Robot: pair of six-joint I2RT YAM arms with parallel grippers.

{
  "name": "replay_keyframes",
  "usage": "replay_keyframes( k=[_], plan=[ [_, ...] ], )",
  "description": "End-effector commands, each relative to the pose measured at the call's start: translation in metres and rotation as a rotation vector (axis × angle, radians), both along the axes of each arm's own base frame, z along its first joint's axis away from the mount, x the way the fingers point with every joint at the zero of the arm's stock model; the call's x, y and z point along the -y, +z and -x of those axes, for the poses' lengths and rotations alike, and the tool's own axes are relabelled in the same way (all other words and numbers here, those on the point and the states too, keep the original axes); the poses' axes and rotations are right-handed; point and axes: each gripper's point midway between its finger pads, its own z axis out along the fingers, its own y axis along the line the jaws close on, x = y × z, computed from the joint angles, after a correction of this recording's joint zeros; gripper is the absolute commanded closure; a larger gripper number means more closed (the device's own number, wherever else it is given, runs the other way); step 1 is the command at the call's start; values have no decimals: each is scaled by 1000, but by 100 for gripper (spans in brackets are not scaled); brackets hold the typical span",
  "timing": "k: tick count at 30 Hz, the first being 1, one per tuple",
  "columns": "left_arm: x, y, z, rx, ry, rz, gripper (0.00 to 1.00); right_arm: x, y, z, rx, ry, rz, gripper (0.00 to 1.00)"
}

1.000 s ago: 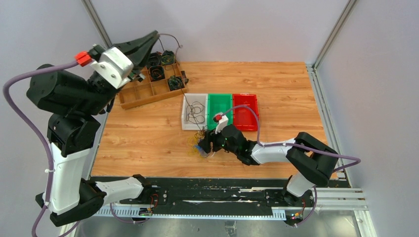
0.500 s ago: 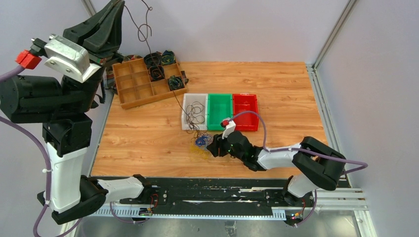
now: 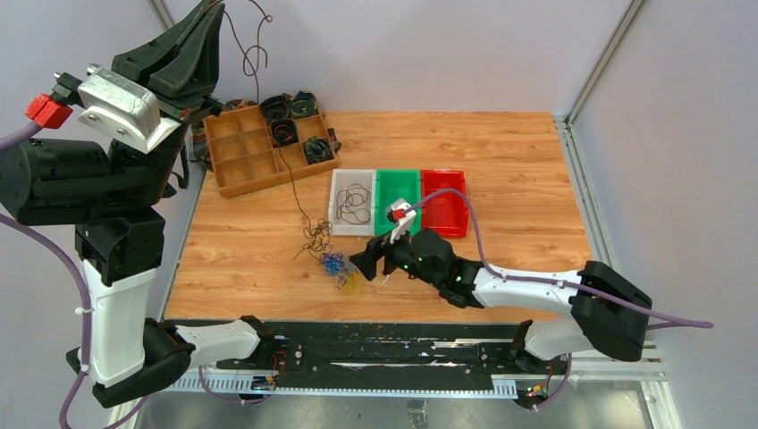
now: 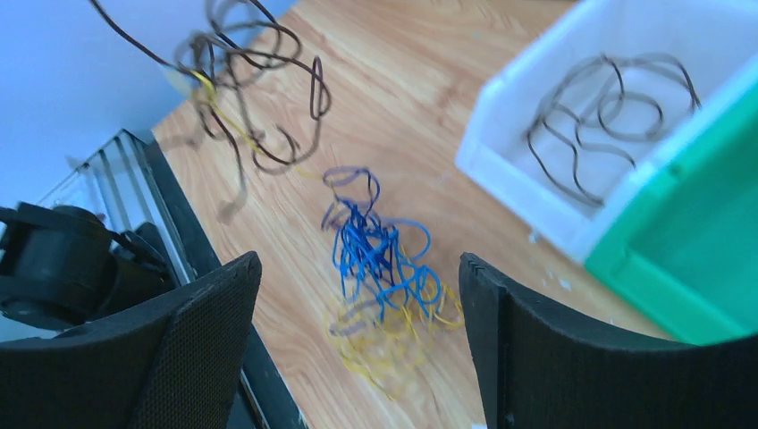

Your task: Untangle the cables

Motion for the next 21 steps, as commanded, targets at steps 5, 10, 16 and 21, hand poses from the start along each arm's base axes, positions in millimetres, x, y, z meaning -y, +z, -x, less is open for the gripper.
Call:
replay_keyframes(
  k=[5,10,16,21],
  plan=[
    [-2,10,10,32,-19,10,100,-61,12,5,53,164,4,19],
    [-3,11,13,37,-23,9,100,-77,8,-7,40,133,-23,28],
    [-1,11,15,42,-36,2,100,-100,18,-13,41,149,-72,29],
    [-1,10,16,45,-28,-18,100,-109,20,-16,32,155,-81,45]
  ],
)
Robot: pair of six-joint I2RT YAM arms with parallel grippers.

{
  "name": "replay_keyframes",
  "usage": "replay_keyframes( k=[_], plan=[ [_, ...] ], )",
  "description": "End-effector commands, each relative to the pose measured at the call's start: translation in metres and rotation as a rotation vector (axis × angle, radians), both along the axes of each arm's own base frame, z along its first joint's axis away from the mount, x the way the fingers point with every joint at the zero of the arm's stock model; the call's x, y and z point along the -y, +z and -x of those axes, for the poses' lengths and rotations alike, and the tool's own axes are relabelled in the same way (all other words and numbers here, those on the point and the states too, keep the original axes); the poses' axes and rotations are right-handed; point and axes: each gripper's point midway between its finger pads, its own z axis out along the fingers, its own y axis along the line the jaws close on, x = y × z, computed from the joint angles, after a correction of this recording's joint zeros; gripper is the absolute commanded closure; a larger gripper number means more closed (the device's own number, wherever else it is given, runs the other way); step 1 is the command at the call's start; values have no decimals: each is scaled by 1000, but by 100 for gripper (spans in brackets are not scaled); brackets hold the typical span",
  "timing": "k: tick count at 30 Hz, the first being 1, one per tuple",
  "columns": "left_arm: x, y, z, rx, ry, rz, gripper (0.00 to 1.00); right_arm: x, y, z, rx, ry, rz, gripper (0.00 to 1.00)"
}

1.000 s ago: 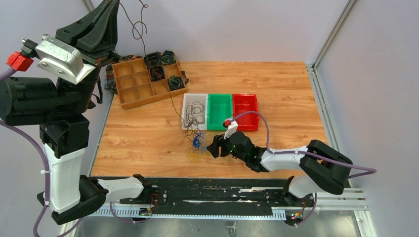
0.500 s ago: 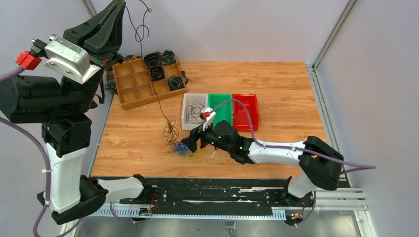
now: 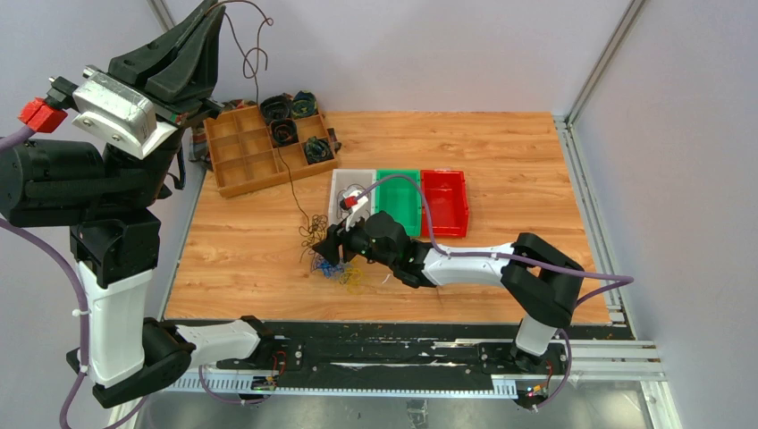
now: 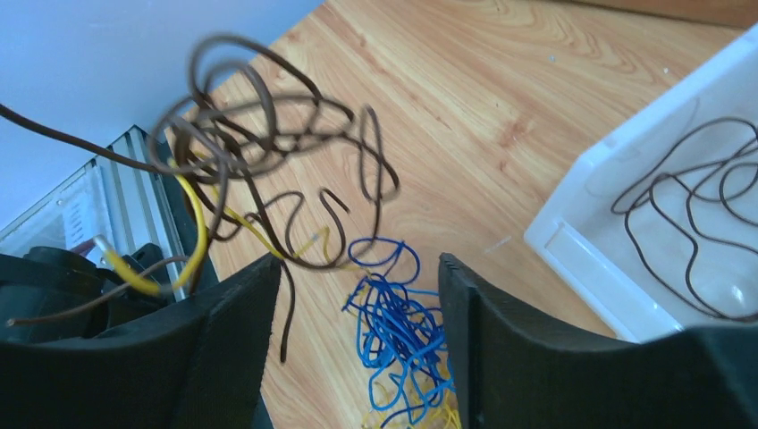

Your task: Untangle the cables

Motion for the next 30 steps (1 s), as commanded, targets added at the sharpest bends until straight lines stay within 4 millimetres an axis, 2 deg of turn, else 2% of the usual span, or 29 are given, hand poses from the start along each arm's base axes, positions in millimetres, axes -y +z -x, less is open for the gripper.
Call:
replay_keyframes(
  k=[1,4,6,7,16,24,30],
  plan=[
    [-4,7,11,31,-7,0,99,-17,23,4,11,31,-67,52],
    [-3,4,10,29,-7,-3,100,-15,18,3,-2,27,-37,83],
    [-5,6,12,40,-2,-1,100,-6,7,4,-14,12,-10,96],
    [-6,7,12,46,3,0,100,-1,1,4,-18,1,2,97],
    [-24,42,29,180,63,56,100,69,-51,6,-78,-141,93,99],
    [-30,50,29,234,124,68,100,136,-81,10,-122,-297,121,100],
    [-61,68,24,268,263,207,100,177,-104,13,-155,-405,173,99]
  ],
)
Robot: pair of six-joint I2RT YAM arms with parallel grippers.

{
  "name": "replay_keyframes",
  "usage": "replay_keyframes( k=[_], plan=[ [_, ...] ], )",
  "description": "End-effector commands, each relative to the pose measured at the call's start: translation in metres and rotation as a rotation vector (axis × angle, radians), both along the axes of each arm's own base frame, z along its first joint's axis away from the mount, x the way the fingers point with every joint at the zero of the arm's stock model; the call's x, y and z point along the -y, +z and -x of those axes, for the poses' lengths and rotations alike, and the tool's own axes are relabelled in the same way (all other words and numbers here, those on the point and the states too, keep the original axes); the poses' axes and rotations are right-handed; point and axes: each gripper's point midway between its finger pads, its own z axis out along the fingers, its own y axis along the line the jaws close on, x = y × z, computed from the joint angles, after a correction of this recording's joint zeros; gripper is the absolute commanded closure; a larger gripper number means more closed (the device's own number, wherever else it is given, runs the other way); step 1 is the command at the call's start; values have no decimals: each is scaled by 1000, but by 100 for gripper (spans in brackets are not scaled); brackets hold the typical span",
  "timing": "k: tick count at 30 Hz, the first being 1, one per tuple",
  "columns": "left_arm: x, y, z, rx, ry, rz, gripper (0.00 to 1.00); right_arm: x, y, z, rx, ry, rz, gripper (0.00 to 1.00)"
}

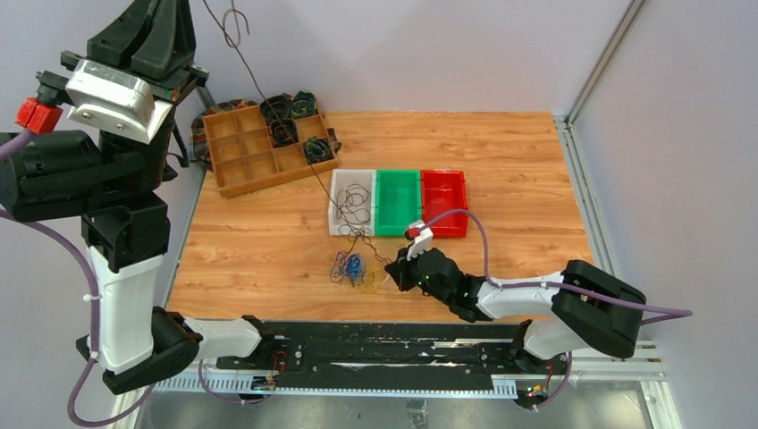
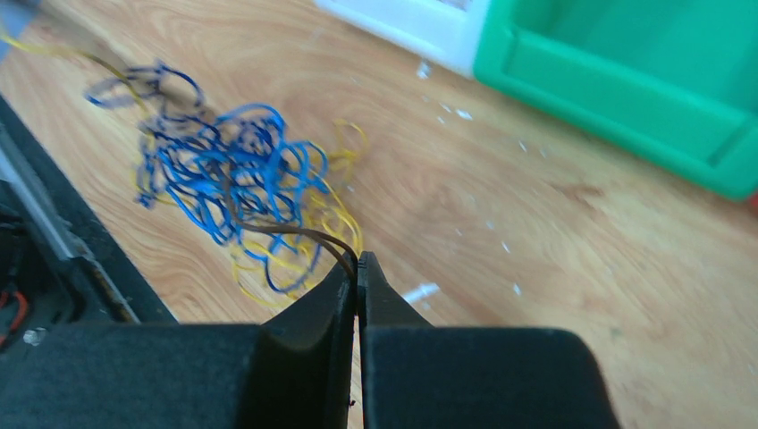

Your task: Untangle the cables

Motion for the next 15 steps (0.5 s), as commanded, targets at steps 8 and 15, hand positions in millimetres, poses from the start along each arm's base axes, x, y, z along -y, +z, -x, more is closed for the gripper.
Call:
replay_keyframes(
  k=[8,15],
  plan=[
    [-38,25,21,132,111,144,99,83,-30,-10,-62,-304,104,99],
    [-55,39,30,191,163,218,99,119,-45,-14,-119,-452,172,99]
  ],
)
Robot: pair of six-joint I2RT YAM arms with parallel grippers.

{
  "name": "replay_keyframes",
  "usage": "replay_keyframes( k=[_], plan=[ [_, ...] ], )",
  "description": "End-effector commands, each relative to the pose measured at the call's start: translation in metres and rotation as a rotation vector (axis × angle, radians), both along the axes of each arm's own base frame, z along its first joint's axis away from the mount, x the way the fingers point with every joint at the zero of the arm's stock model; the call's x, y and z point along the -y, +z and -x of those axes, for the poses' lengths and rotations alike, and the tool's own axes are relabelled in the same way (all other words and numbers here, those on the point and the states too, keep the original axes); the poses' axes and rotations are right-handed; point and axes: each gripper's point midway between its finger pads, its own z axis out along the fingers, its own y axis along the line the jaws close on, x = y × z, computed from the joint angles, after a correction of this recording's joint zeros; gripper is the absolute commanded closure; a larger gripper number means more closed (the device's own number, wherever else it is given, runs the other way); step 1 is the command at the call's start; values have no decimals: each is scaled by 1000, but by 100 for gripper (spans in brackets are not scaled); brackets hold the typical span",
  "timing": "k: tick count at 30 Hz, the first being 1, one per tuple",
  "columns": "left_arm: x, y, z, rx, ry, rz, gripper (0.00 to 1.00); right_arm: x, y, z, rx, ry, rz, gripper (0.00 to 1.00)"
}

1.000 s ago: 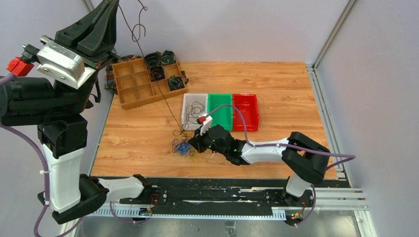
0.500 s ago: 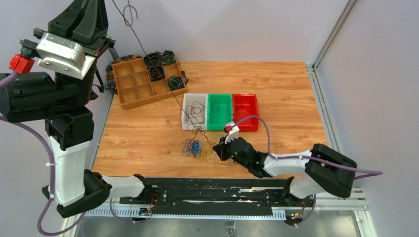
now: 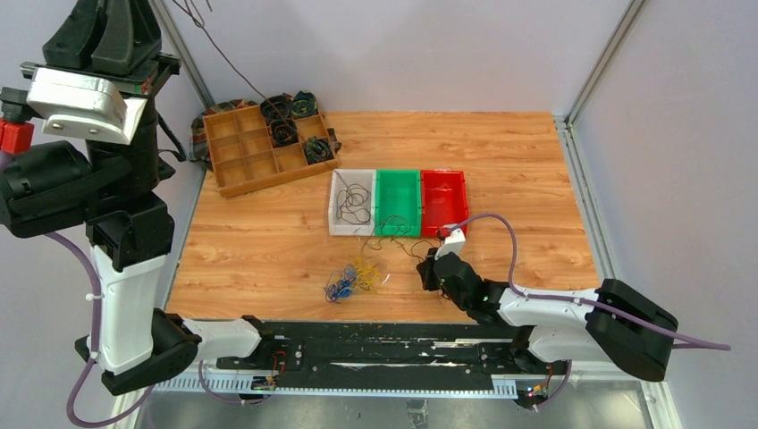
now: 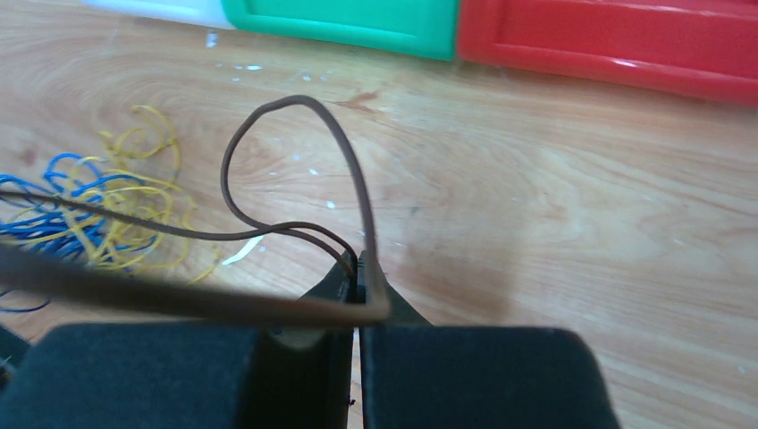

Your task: Untangle the cables

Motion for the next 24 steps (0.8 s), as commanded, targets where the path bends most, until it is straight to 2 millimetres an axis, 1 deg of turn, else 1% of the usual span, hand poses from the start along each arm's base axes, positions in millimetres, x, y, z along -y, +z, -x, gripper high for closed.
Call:
replay_keyframes(
  k=[1,4,7,13,15,17,21,24],
  plan=[
    [-26,20,25,107,58,84,99,46,-26,-3,-72,-192,118,99],
    [-40,31,35,170,123,125,100,68,-36,-1,-114,-290,180,100],
    [-52,42,46,213,165,159,100,78,-43,0,-140,-331,207,99],
    [-60,56,71,333,213,165,99,98,-52,3,-187,-410,281,99],
    [-67,61,78,363,240,188,100,104,-57,5,-205,-435,292,99],
    [-75,67,89,404,263,211,100,110,-61,6,-227,-461,297,99],
    [-81,73,108,491,320,216,99,125,-67,10,-253,-521,322,100],
    [-83,74,115,520,356,208,99,142,-73,15,-278,-587,328,99]
  ],
)
